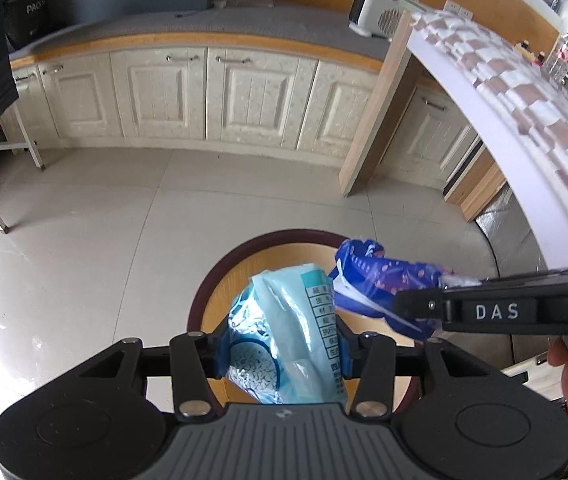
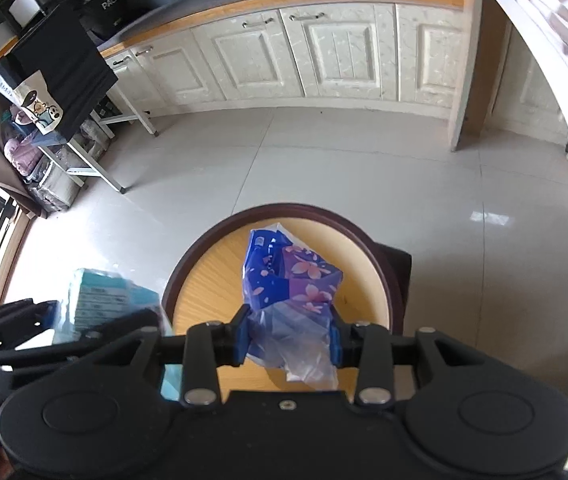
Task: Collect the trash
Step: 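Open both grippers to drop the bags into the wastebasket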
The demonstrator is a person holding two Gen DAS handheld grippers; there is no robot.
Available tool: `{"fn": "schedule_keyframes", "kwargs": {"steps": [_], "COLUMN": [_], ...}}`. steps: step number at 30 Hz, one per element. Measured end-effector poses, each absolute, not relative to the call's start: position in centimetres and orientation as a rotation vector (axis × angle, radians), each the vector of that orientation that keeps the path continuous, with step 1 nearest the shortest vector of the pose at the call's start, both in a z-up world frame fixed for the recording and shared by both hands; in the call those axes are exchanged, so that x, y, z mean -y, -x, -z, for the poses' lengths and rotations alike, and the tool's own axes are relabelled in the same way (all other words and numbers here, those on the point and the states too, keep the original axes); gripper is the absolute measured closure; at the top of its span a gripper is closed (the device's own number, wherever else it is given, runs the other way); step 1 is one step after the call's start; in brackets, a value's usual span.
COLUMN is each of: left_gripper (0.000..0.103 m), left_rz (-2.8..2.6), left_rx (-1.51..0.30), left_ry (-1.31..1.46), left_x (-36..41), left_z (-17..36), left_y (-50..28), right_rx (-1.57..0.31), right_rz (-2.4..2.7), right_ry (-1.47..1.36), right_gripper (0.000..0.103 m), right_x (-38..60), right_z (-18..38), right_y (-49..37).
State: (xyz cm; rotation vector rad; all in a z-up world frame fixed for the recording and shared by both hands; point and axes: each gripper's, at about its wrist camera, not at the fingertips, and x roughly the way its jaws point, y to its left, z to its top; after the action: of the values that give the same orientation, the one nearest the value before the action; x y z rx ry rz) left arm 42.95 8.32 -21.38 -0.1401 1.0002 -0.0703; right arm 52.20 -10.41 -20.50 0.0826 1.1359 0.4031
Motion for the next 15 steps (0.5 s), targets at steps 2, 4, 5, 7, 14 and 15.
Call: {"fn": "schedule_keyframes", "kwargs": {"steps": [2, 4, 5, 7, 14, 15], "left_gripper": [0.054, 0.054, 0.054, 0.054, 0.054, 0.054], "left_rz": [0.067, 0.065, 0.066, 0.070, 0.071, 0.071], "left_rx": [-1.013, -1.023, -1.029, -1.037, -1.054, -1.059], "left_ry": [0.138, 0.137, 0.137, 0.130, 0.117, 0.114], "left_x": [-8.2, -7.9, -7.8, -7.5, -7.0, -7.0], "left_z": [22.0, 22.4, 22.5, 22.7, 23.1, 23.2], "left_y": [-43.5, -43.8, -44.0, -44.3, -45.3, -45.4], "right_rx": [-1.131, -1.132, -1.129, -1.120, -1.126, -1.135], "right_rz": [-0.388, -0.375, -0.379, -0.391, -0.385, -0.379], "right_ry": [-0.077, -0.088, -0.102, -0.143, -0.166, -0.164], "right_gripper": [0.062, 0.060, 0.059, 0.046, 0.042, 0.041], "right_x": [10.4, 10.5, 10.7, 10.9, 11.3, 11.4], "right_z": [20.8, 21.0, 20.9, 20.6, 20.6, 20.7], "right_y": [-52.5, -52.9, -53.0, -53.0, -53.2, -53.2]}}
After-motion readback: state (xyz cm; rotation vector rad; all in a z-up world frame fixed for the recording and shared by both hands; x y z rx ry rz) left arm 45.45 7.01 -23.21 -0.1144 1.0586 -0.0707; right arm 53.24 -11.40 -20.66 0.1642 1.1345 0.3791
